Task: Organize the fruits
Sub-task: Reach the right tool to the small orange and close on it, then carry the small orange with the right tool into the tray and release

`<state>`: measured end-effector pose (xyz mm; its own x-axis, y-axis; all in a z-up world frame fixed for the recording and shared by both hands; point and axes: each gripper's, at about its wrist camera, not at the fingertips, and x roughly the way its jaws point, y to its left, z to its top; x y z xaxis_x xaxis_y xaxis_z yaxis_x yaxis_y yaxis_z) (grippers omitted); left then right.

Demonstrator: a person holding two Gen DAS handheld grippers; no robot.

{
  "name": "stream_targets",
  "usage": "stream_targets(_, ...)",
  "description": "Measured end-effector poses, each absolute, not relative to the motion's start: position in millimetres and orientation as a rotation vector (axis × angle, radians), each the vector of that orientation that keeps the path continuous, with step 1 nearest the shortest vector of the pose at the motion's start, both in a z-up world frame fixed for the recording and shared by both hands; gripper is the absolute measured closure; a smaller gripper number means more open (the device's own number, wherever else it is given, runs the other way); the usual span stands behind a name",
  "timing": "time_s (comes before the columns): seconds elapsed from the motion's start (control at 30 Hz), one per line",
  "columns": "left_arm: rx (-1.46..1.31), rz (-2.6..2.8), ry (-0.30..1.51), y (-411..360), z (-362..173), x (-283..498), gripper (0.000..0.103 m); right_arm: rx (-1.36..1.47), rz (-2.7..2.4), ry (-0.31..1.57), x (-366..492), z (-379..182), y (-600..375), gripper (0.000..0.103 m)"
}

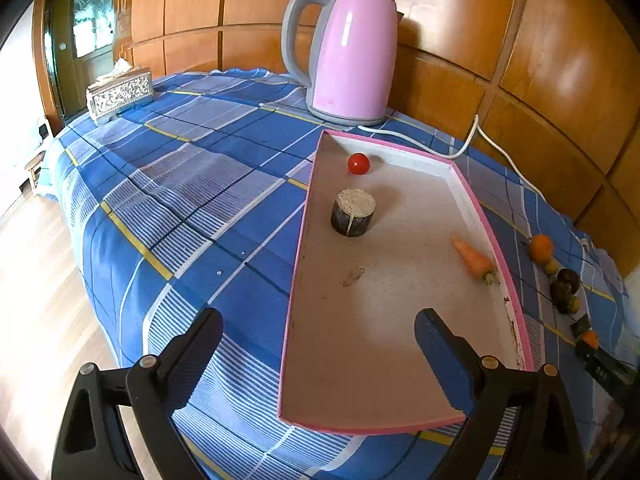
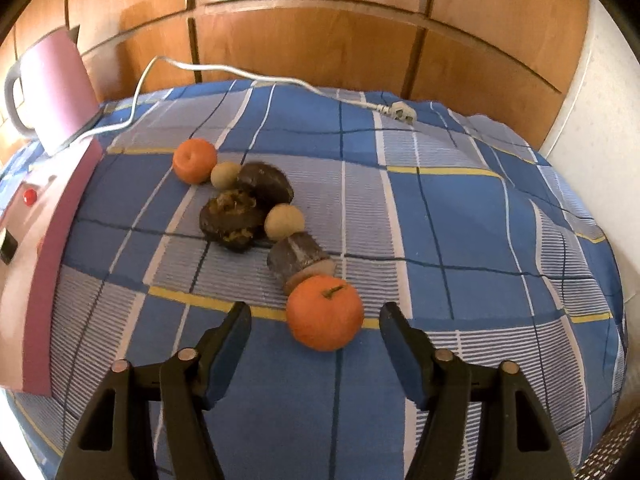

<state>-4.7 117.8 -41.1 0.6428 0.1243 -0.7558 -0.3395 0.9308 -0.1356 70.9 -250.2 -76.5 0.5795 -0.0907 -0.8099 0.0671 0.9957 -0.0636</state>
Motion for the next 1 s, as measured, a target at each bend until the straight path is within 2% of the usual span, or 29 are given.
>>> stream_targets(0.03,-0.281,0.27,0.834,119,-41,-5,0.006,-0.043,-0.1,0.952,70,-78,-249,0.063)
stream_targets(0.6,-0.331,0.28,0.843,132,-46,-9,0.005,-0.007,-0.052,0.953,54,-68,-244,0.063)
stream_targets(1.0,-0.339,0.273,0.838,133,-46,-12,0.004,-0.041,0.17,0.895,52,-32,-188,0.063)
